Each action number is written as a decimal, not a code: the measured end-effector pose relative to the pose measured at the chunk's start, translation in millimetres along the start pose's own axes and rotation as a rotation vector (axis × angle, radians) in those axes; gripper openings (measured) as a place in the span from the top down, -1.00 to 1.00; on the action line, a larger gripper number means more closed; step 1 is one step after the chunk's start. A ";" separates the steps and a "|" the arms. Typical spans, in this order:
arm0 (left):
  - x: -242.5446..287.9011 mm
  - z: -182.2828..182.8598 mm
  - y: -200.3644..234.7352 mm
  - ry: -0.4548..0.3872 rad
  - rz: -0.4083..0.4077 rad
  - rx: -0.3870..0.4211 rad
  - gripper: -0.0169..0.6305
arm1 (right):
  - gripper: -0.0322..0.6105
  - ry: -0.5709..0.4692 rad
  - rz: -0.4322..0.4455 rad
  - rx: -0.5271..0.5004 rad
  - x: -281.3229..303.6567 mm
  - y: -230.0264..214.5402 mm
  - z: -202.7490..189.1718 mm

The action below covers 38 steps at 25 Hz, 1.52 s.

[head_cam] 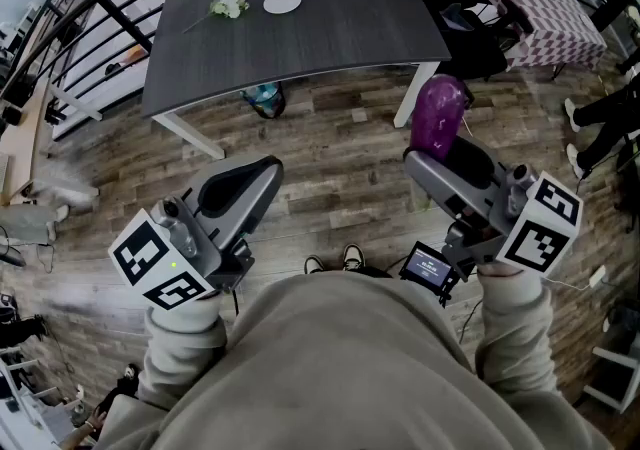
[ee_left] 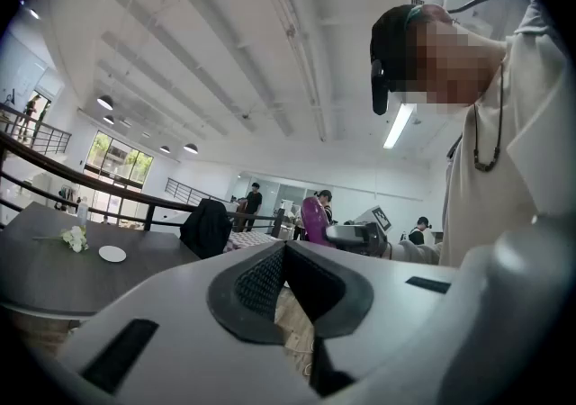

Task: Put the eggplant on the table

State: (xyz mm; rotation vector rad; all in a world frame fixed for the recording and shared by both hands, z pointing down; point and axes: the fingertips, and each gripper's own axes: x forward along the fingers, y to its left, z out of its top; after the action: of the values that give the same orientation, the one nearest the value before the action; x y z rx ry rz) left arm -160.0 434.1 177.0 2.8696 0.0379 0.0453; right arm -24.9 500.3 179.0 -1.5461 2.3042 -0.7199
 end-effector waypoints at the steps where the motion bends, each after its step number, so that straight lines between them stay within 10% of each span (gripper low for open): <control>1: -0.5 0.0 0.1 0.000 0.002 -0.001 0.93 | 0.22 -0.001 0.004 0.003 0.6 0.9 0.2; 38: 78.0 1.8 -6.7 0.025 0.025 0.003 0.93 | 0.21 -0.004 0.053 0.057 -41.7 -65.4 24.7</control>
State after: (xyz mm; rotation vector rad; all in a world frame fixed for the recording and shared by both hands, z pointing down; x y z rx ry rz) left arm -82.1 442.4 175.6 2.8727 0.0066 0.0861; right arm 54.5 512.4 191.8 -1.4545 2.2924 -0.7617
